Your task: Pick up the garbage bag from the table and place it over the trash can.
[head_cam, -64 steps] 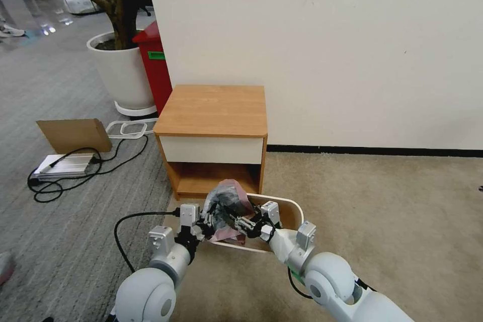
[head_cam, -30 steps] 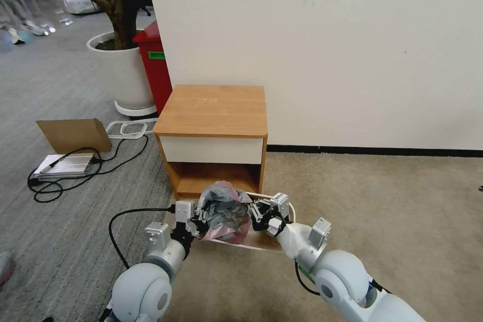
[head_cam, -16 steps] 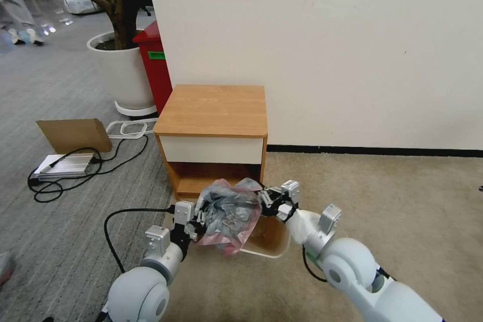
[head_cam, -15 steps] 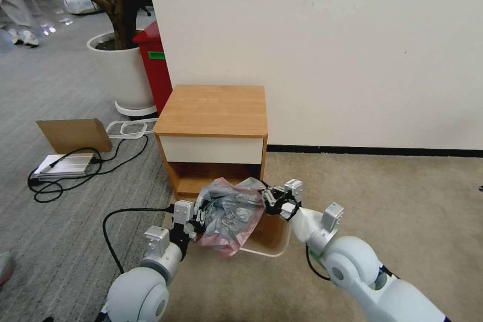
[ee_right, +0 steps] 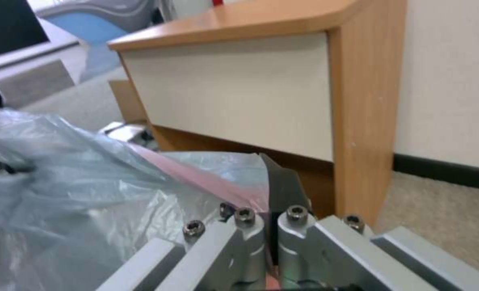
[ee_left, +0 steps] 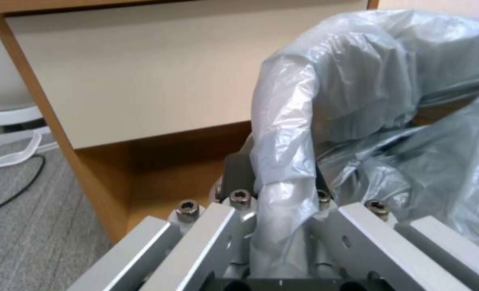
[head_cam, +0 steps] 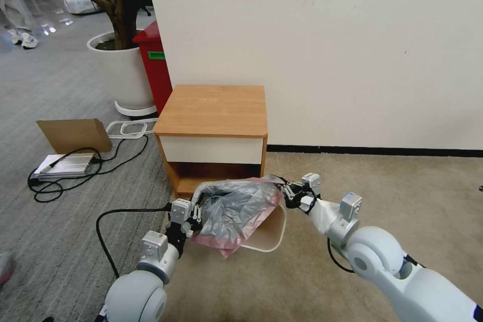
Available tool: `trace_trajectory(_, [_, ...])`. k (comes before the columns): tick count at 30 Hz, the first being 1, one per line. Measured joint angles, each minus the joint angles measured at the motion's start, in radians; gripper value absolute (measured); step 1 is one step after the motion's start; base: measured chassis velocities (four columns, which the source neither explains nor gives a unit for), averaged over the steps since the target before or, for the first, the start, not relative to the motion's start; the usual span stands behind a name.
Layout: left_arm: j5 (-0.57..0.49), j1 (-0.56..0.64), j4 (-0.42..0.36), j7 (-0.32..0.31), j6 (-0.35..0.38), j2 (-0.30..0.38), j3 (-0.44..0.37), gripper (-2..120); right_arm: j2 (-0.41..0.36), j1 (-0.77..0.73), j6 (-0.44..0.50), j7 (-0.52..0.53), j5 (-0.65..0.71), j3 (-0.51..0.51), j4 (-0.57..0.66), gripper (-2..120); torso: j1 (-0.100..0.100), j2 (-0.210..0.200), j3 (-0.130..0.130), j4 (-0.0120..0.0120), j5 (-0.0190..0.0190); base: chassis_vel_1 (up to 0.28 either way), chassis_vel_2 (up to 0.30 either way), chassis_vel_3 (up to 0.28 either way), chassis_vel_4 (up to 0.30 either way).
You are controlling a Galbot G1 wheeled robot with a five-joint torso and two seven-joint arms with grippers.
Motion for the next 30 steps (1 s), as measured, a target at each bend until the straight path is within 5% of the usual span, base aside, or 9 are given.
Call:
trace_trajectory(18, [-0.053,-0.020,0.011,-0.006,-0.010,-0.022,-0.033,4,-0.204,-0.058,-0.045,-0.010,0.031,0.083,0.022,65,0.000,0.000,0.000,0.0000,-0.0001,0.000,0.000,0.000,0.000])
trace_trajectory(25, [-0.075,-0.037,0.033,-0.019,0.010,-0.039,-0.046,4,-0.195,-0.118,-0.036,-0.006,0.055,0.140,0.093,87,0.000,0.000,0.000,0.0000,-0.0001,0.000,0.000,0.000,0.000])
trace_trajectory(30, [-0.115,-0.051,0.066,-0.037,0.018,-0.054,-0.060,4,-0.097,-0.215,-0.016,0.065,0.219,0.211,0.243,100,0.000,0.000,0.000,0.0001,-0.0006,0.000,0.000,0.000,0.000])
